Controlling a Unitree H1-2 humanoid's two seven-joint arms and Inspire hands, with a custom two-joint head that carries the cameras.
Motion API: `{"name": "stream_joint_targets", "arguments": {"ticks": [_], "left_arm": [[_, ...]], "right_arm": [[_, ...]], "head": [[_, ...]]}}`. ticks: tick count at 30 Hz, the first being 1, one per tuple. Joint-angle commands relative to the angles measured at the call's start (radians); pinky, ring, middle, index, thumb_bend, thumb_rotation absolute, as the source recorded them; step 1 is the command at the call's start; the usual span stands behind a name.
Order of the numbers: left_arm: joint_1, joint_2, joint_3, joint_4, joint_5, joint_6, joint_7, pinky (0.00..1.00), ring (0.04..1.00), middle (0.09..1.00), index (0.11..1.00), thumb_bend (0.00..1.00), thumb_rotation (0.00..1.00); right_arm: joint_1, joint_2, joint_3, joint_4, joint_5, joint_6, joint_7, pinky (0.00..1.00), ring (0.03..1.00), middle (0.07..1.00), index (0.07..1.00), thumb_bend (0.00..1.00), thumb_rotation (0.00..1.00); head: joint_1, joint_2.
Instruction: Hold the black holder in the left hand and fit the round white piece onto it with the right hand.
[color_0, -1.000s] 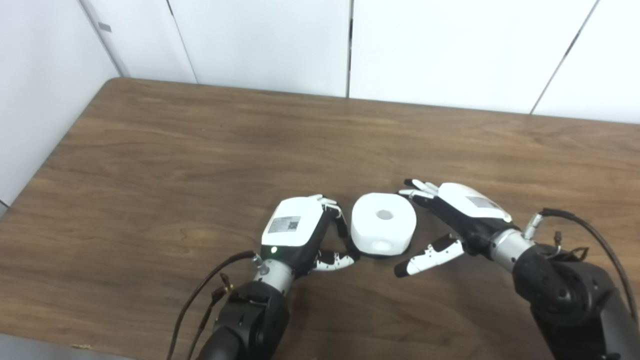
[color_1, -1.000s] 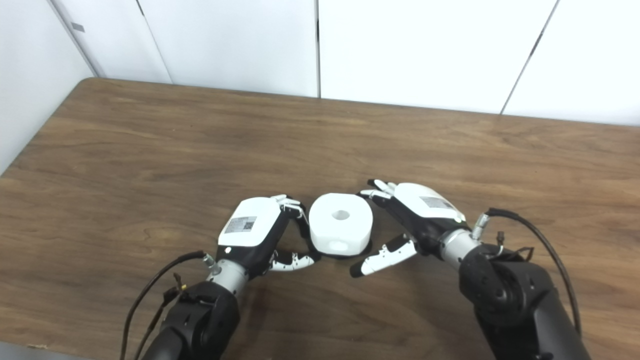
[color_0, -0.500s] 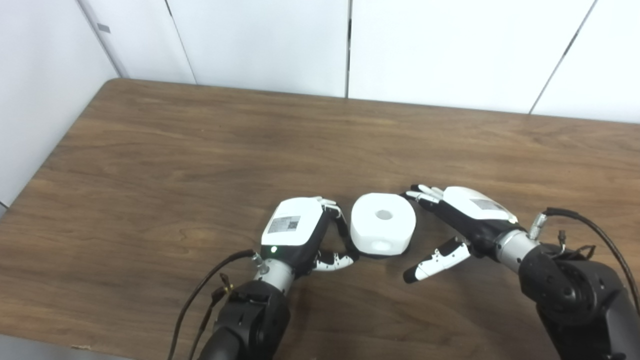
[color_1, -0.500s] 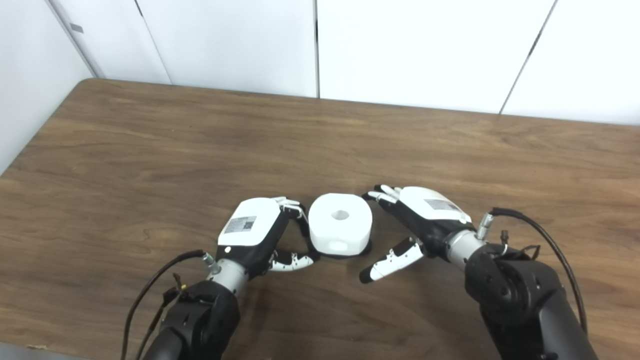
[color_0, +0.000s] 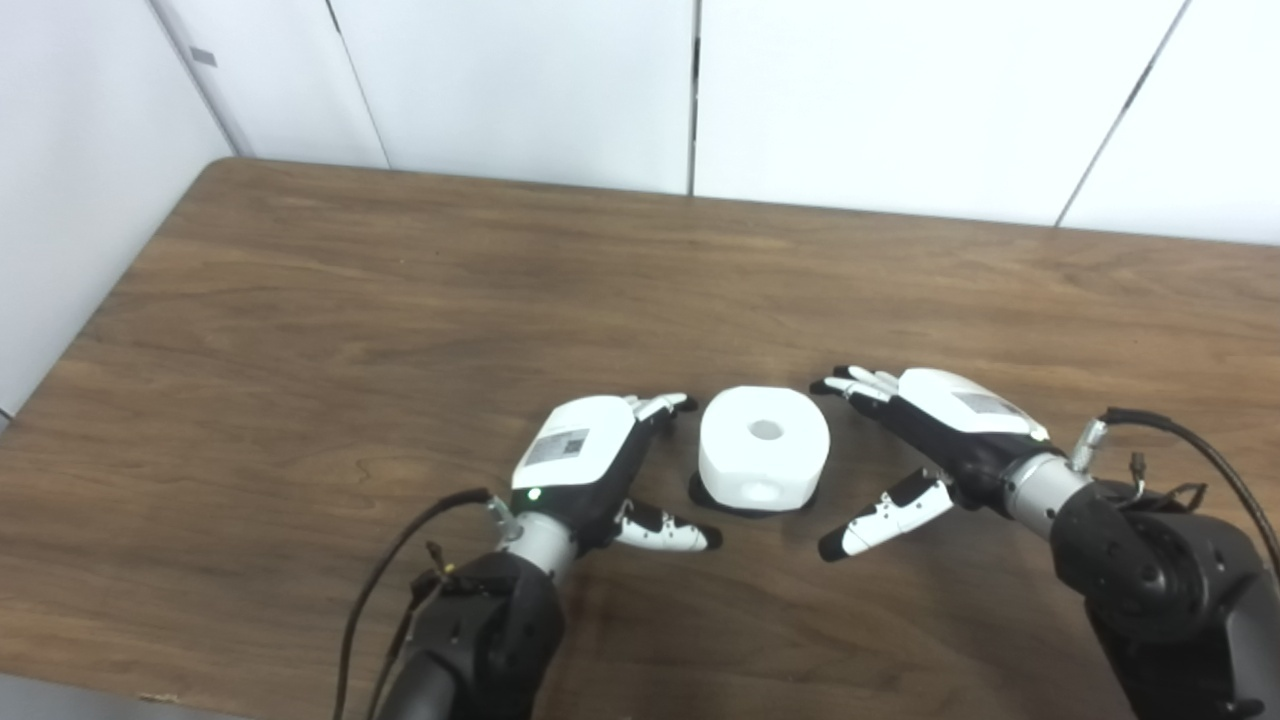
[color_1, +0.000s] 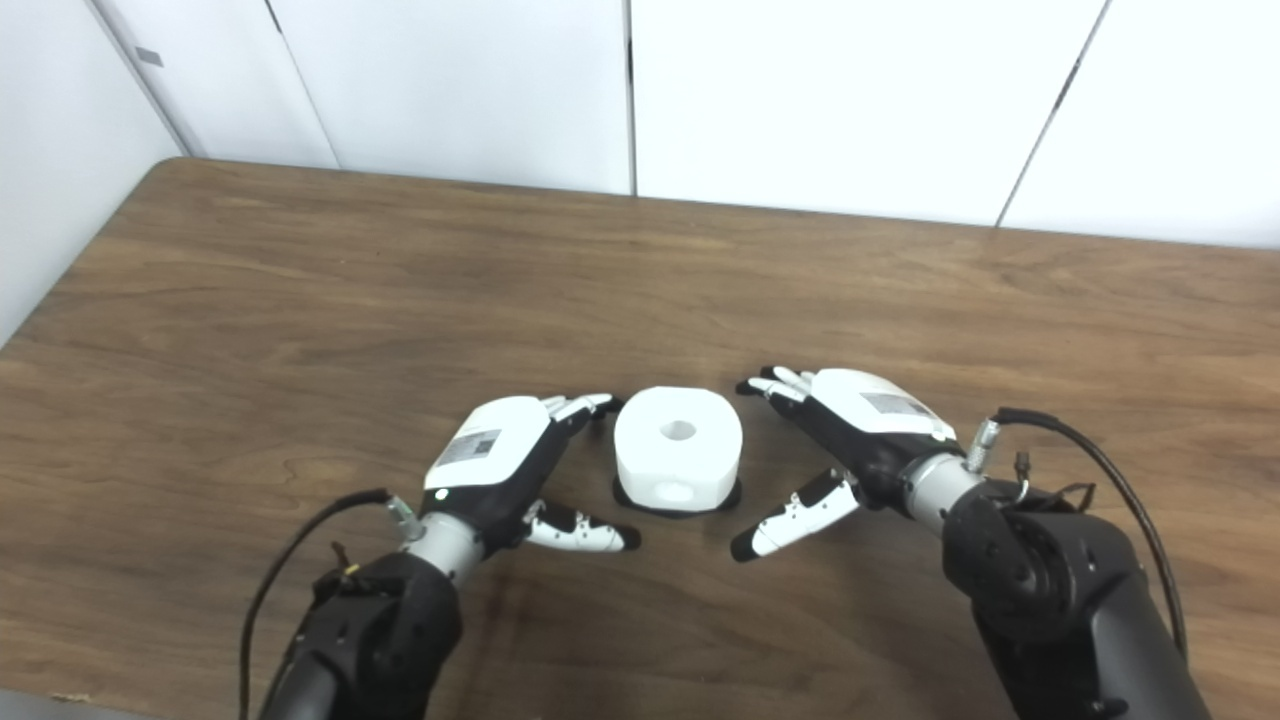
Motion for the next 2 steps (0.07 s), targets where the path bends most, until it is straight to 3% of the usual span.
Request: {"name": "stream_joint_targets", "arguments": {"ticks": [1, 2], "left_arm": [[-0.013, 0.002, 0.035, -0.047, 0.031, 0.040, -0.100, 0.88, 0.914, 0.884, 0.900, 0.92, 0.22], [-0.020, -0.004, 0.054, -0.067, 0.044, 0.042, -0.142, 0.88, 0.913, 0.884, 0.906, 0.93, 0.20]], "right_arm": [[-0.031, -0.017, -0.024, -0.016, 0.000, 0.003, -0.014, 1.00, 1.000, 1.000, 0.949, 1.00, 0.46], [-0.030, -0.021, -0.028, -0.016, 0.000, 0.002, -0.013, 1.00, 1.000, 1.000, 0.951, 1.00, 0.47]], "head": [[0.000, 0.000], [-0.001, 0.000]]}}
